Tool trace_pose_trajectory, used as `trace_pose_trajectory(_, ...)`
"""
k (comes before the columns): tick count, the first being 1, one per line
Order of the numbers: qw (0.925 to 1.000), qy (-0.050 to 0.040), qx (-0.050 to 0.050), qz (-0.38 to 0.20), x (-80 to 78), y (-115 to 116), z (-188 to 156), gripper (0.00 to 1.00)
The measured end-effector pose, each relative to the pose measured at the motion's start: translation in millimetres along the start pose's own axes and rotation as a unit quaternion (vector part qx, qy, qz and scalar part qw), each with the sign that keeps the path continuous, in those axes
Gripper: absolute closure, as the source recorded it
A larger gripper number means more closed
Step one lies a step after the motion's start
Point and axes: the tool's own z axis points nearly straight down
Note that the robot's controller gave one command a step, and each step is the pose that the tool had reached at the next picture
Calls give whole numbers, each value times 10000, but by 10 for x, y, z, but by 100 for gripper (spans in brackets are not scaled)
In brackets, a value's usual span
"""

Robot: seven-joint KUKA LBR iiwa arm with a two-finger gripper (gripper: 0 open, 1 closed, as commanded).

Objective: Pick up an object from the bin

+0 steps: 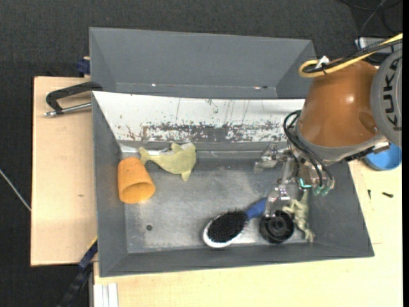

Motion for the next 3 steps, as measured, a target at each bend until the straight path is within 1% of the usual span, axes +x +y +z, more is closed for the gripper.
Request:
trace_pose_trajectory(1,9913,-39,-1,-1312,-167,-63,1123,0)
trace_pose_trajectory(2,9913,-53,6,-1315,-172,-66,1111,100)
trace_pose_trajectory(3,9794,-94,33,-2019,-49,-299,-494,100)
